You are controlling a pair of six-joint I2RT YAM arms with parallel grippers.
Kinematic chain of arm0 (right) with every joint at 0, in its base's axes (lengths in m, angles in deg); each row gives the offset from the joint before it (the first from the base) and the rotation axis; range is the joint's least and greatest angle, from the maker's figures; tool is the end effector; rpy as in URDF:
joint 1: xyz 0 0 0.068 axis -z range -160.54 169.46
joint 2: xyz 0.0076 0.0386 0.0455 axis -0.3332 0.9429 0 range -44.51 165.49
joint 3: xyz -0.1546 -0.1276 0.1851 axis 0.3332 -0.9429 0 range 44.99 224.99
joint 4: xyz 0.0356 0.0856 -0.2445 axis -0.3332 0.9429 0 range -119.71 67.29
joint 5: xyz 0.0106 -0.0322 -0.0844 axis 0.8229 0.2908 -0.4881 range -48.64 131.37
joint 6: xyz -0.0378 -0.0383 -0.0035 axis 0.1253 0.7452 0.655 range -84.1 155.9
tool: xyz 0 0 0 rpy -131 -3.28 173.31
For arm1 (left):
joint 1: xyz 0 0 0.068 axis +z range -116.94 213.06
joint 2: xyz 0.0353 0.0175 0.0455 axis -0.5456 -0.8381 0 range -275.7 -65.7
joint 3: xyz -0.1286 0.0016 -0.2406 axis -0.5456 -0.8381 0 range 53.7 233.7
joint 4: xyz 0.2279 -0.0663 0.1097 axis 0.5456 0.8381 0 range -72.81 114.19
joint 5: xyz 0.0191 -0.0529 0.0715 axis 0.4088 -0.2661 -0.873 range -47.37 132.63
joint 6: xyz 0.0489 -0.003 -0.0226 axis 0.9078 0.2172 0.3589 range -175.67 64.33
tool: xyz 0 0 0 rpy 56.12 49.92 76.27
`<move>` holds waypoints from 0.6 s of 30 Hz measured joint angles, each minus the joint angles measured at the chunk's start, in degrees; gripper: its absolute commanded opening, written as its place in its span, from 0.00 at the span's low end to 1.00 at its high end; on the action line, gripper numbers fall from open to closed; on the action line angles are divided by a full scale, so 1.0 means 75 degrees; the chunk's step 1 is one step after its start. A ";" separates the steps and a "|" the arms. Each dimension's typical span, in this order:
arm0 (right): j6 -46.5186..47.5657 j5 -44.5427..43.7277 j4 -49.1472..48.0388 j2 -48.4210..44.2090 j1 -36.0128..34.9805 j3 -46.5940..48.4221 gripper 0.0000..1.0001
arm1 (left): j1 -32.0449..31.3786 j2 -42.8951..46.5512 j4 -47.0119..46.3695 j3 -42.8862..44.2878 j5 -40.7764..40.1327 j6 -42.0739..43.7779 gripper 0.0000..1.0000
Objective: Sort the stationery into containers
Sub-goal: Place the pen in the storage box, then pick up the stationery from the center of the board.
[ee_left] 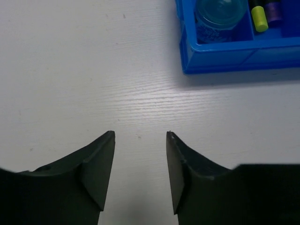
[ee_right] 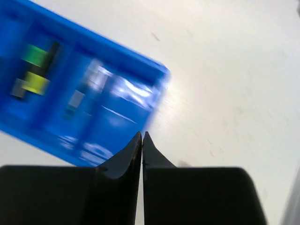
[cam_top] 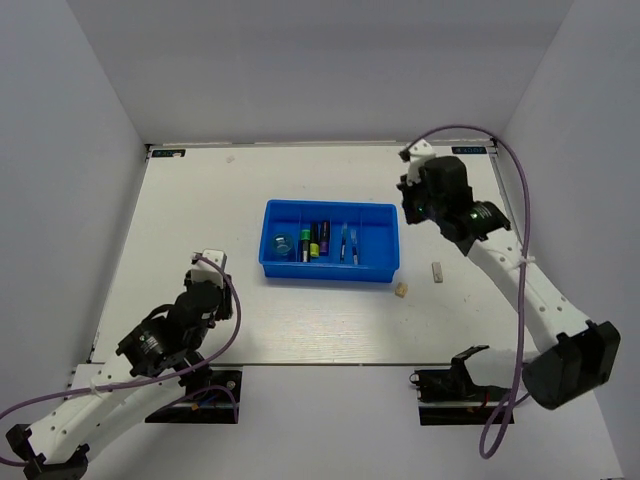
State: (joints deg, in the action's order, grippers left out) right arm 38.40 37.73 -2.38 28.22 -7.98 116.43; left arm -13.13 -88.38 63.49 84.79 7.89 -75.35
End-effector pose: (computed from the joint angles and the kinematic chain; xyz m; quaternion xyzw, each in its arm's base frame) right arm 0.2532 0.1289 0.3676 -0.2064 0.8345 0.0835 0.5039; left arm 0.0781 -0.0520 0.2471 0.0689 0.8646 -0.0028 0.4977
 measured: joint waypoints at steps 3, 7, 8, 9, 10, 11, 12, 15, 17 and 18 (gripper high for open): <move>0.0178 -0.0746 0.0420 -0.0289 0.0670 -0.0915 0.13 | 0.0000 -0.0087 -0.0029 0.0000 0.0163 0.0009 0.85; 0.0268 -0.1040 0.1113 0.0003 0.1448 -0.1888 0.21 | 0.0000 -0.0122 -0.0052 0.0000 0.0318 0.0009 0.86; 0.0271 -0.1017 0.1215 0.0125 0.1600 -0.2037 0.24 | 0.0000 -0.0119 -0.0055 0.0000 0.0350 0.0012 0.86; 0.0271 -0.1003 0.1259 0.0236 0.1714 -0.2168 0.27 | 0.0000 -0.0119 -0.0055 0.0000 0.0370 0.0012 0.86; 0.0268 -0.0956 0.1323 0.0376 0.1818 -0.2247 0.32 | 0.0000 -0.0119 -0.0055 0.0000 0.0388 0.0012 0.86; 0.0268 -0.0895 0.1378 0.0542 0.1915 -0.2261 0.34 | 0.0000 -0.0114 -0.0055 0.0000 0.0408 0.0012 0.87; 0.0271 -0.0831 0.1370 0.0717 0.2005 -0.2261 0.36 | 0.0000 -0.0114 -0.0055 0.0000 0.0425 0.0015 0.87; 0.0271 -0.0629 0.1352 0.1148 0.2177 -0.2261 0.43 | 0.0000 -0.0111 -0.0055 0.0000 0.0498 0.0015 0.87; 0.0286 -0.0519 0.1332 0.1378 0.2241 -0.2261 0.45 | 0.0000 -0.0114 -0.0055 0.0000 0.0527 0.0017 0.87; 0.0289 -0.0490 0.1317 0.1483 0.2264 -0.2261 0.45 | 0.0000 -0.0114 -0.0058 0.0000 0.0539 0.0017 0.87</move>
State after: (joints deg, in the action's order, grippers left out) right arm 40.56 34.05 7.50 39.34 9.00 99.47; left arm -13.13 -89.23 63.06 84.79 11.93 -75.22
